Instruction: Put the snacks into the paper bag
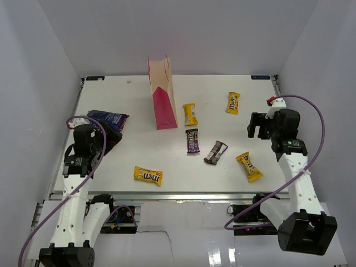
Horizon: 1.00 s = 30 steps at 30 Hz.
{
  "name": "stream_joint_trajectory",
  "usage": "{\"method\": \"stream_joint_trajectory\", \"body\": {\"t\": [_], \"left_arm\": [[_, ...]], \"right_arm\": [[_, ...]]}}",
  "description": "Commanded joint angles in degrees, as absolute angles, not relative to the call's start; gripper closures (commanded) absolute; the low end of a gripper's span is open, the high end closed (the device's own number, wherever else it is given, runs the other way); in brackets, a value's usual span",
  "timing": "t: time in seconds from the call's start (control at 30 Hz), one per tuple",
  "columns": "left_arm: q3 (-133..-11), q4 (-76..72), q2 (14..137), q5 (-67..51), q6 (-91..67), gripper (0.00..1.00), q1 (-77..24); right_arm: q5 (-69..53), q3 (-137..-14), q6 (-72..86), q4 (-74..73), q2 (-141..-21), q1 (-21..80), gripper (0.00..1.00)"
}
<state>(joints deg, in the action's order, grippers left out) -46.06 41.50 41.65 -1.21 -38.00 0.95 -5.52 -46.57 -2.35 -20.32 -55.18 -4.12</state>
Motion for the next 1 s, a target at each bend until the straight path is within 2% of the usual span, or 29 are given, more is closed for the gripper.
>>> {"method": "stream_joint_trajectory", "body": {"t": [0.0, 0.07, 0.1, 0.2, 0.3, 0.37, 0.67, 0.83, 0.97], "left_arm": [[-48.5, 44.4, 43.8, 4.4, -48.8, 0.02, 1.1], [-49.9, 46.3, 45.7, 6.3, -52.1, 0.02, 1.1], [-50.5, 46.8, 46.3, 6.6, -53.1, 0.02, 1.0], [-52.6, 47.5, 49.1, 6.9, -55.2, 0.02, 1.0], [-53.2, 47.5, 52.9, 5.9, -55.7, 0.02, 1.0], [-53.7, 47.8, 55.3, 5.0, -56.0, 0.02, 1.1], [-54.7, 49.7, 63.3, 3.8, -64.2, 0.05, 9.6], [-50.7, 37.6, 70.6, -2.8, -61.9, 0.06, 14.4], [-50.5, 26.4, 79.9, -8.5, -58.5, 0.12, 15.6]], "right_arm": [[-12.5, -46.3, -6.3, -17.8, -54.1, -4.1, 0.10], [-22.7, -46.5, -13.0, -19.6, -54.4, -4.1, 0.10], [-22.8, -46.8, -15.7, -21.0, -54.6, -4.1, 0.10], [-38.6, -48.8, -26.8, -27.2, -57.4, -4.0, 0.10], [-44.2, -50.1, -32.0, -30.3, -60.1, -4.0, 0.10], [-46.1, -50.5, -34.9, -33.7, -61.1, -4.0, 0.10], [-49.0, -46.1, -37.4, -30.1, -61.4, -4.0, 0.10], [-50.9, -45.5, -37.4, -29.2, -63.2, -4.0, 0.10], [-51.0, -44.8, -38.3, -29.3, -63.6, -4.0, 0.10]]}}
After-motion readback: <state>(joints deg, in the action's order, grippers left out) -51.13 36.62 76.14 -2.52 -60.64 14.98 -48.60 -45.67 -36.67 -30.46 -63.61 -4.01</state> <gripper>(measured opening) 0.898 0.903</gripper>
